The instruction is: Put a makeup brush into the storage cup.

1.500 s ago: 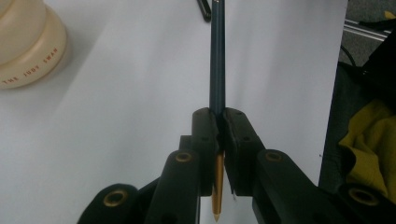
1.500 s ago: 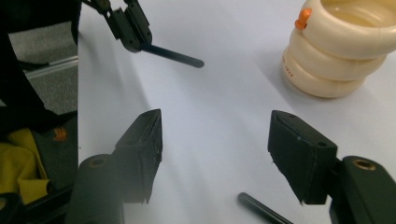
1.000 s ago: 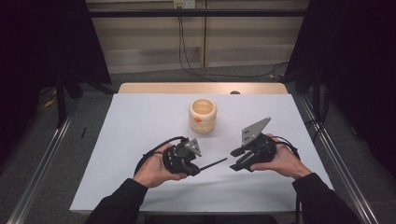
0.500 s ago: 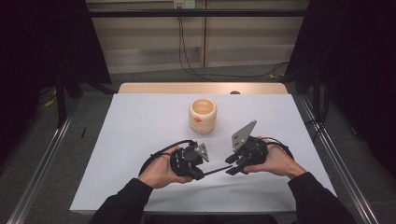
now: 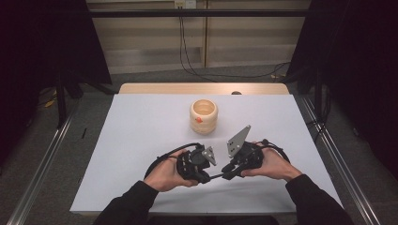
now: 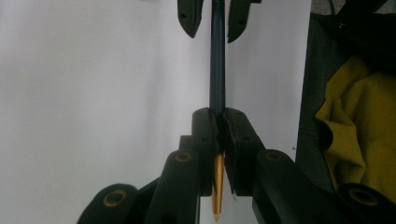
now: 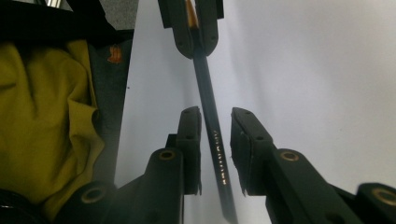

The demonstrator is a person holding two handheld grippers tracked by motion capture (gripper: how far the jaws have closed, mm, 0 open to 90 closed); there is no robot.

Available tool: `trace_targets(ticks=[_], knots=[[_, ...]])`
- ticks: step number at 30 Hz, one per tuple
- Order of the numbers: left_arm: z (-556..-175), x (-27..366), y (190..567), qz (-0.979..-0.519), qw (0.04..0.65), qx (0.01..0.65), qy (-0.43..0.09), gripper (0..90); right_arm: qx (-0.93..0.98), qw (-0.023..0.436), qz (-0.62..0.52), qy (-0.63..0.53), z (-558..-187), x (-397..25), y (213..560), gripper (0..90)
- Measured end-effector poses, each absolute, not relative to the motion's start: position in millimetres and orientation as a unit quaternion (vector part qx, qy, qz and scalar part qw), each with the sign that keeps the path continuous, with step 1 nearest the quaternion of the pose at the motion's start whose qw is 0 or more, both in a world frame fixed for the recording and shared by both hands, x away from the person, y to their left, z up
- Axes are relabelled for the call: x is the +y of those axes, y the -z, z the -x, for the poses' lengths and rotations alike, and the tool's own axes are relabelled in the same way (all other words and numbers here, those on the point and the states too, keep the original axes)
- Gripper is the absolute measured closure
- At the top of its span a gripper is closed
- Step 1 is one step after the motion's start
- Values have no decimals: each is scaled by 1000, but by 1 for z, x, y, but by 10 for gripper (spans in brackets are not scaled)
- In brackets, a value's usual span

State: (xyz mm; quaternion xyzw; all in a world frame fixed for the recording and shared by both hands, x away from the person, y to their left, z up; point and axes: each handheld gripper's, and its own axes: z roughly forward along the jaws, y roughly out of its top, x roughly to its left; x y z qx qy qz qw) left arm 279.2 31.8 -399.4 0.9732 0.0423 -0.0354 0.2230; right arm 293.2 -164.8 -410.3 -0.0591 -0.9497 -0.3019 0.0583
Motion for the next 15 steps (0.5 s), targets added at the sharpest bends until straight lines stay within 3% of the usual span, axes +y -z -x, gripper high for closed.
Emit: trace_targets(ticks=[5, 15], knots=[[-281, 32, 401, -973, 222, 39, 40, 834, -949, 64, 48, 306, -293, -163, 412, 822], [-281, 31, 405, -973, 222, 32, 46, 831, -950, 73, 35, 303, -291, -162, 416, 856]])
